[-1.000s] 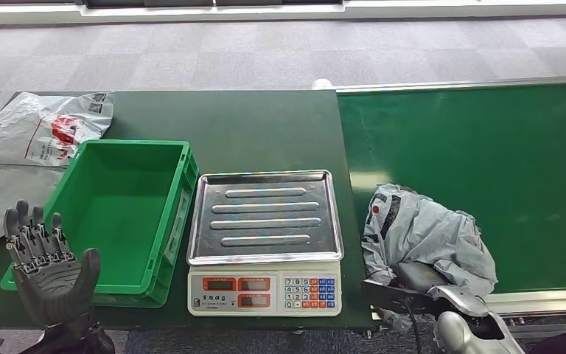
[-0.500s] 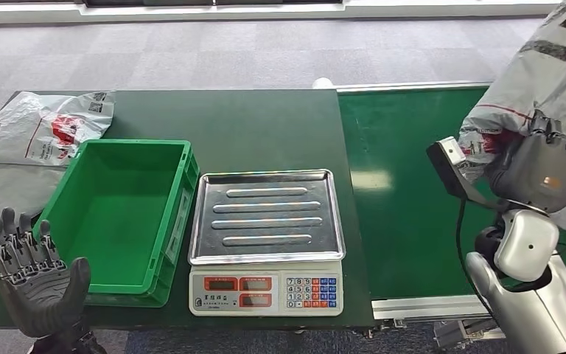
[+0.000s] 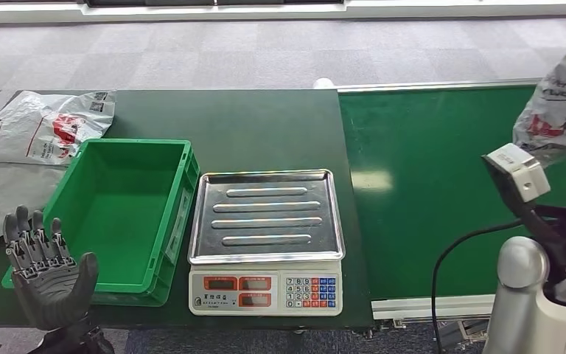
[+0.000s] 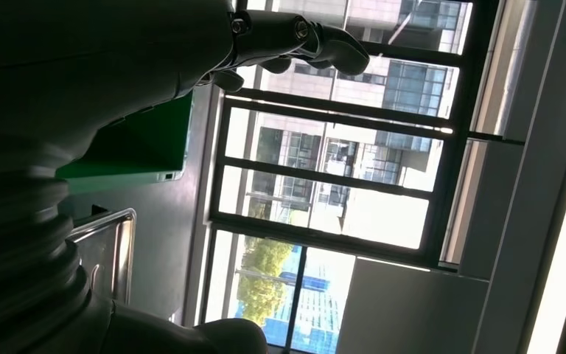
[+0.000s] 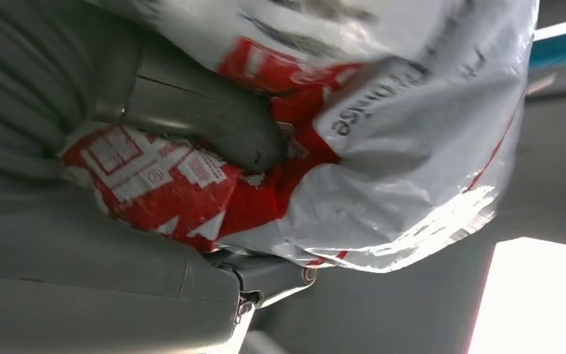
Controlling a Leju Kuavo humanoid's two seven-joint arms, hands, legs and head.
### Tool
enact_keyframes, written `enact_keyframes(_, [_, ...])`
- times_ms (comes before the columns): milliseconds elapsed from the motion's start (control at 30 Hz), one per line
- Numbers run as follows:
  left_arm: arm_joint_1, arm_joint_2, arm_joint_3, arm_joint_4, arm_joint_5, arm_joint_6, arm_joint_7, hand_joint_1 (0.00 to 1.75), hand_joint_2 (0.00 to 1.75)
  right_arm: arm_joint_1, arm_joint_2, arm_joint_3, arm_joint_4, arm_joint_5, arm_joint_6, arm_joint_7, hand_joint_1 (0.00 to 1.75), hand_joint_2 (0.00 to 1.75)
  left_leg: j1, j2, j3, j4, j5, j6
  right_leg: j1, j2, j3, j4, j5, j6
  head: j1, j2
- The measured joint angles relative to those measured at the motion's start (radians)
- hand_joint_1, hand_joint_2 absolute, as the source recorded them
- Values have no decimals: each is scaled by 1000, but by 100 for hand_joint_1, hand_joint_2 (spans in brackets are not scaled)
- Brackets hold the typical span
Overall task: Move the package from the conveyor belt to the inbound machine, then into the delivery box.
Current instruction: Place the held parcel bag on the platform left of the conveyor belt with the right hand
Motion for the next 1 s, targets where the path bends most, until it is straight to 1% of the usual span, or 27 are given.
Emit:
enact_keyframes(67, [-2, 0, 0, 8, 2, -5, 0, 0, 175, -15, 43, -27, -31, 0, 0, 15, 175, 175, 0, 0, 0, 0, 0, 0, 0, 0, 0, 0, 0, 0, 0, 0])
enact_keyframes(133, [-3, 1, -1, 15, 4, -9, 0, 0, 175, -19, 73, -29, -52, -5, 7, 37, 175, 175, 0, 0, 0, 0, 0, 0, 0, 1, 1, 0, 0, 0, 0, 0])
enact_keyframes(167, [-4, 1, -1, 17, 4, -11, 0, 0, 175, -19, 84, -20, -49, -27, 28, 41, 175, 175, 0, 0, -3, 0, -1, 0, -1, 1, 1, 0, 0, 0, 0, 0])
enact_keyframes(200, [-4, 2, -1, 19, 4, -16, 0, 0, 175, -22, 92, 0, -32, -69, 69, 34, 175, 175, 0, 1, -4, 0, -2, 0, -1, 1, 2, 0, 0, 0, 0, 0])
enact_keyframes(233, [-6, 2, -1, 20, 2, -26, 0, 0, 175, -30, 98, 36, 6, -126, 141, 18, 175, 175, 0, 3, -5, -1, -3, 0, 0, 3, 3, 0, -1, 0, 0, 0])
enact_keyframes(267, [-8, 2, -1, 21, 0, -41, 0, 0, 175, -42, 103, 88, 62, -181, 235, 1, 175, 175, 0, 7, -5, -1, -5, -1, 0, 6, 4, 0, -1, -1, 0, 0])
enact_keyframes(333, [-17, 3, -1, 27, -7, -67, 0, 0, 175, -67, 120, 230, 204, -246, 414, -13, 175, 175, 0, 14, 1, -1, -5, -1, 0, 13, 4, 0, 0, -2, 0, 0])
enact_keyframes(367, [-22, 3, -1, 31, -10, -74, 0, 0, 175, -75, 130, 300, 273, -261, 455, -13, 175, 175, 0, 15, 3, -1, -3, -2, 0, 14, 3, 0, 1, -2, 0, 0])
enact_keyframes(400, [-25, 4, -1, 35, -13, -77, 0, 0, 175, -80, 140, 363, 336, -279, 460, -14, 175, 175, 0, 13, 4, -1, 0, -2, 1, 12, 1, 0, 2, -2, 0, 0])
enact_keyframes(500, [-29, 5, -1, 46, -15, -78, 0, 0, 175, -93, 154, 504, 482, -340, 391, -20, 175, 175, 2, 2, 1, -1, 5, -3, 3, 2, -1, 0, 3, -4, 0, 0])
enact_keyframes(567, [-31, 5, -1, 53, -16, -78, 0, 0, 175, -96, 157, 574, 547, -358, 373, -22, 175, 175, 2, 0, 0, -1, 5, -4, 4, 0, -1, 0, 3, -4, 0, 0])
enact_keyframes(633, [-34, 6, -1, 59, -16, -77, 0, 0, 175, -97, 159, 622, 590, -364, 368, -22, 175, 175, 3, 0, -1, -1, 4, -5, 4, 1, -2, 0, 3, -4, 0, 0])
enact_keyframes(733, [-37, 6, -1, 65, -17, -77, 0, 0, 175, -98, 160, 660, 624, -370, 366, -21, 175, 175, 3, 0, -2, -1, 4, -5, 3, 0, -3, 0, 2, -4, 0, 0])
enact_keyframes(1000, [-38, 8, -1, 71, -18, -65, 0, 0, 175, -100, 160, 704, 654, -395, 383, -4, 175, 175, 3, 0, -3, -1, 3, -4, 2, 1, -3, 0, 2, -4, 0, 0])
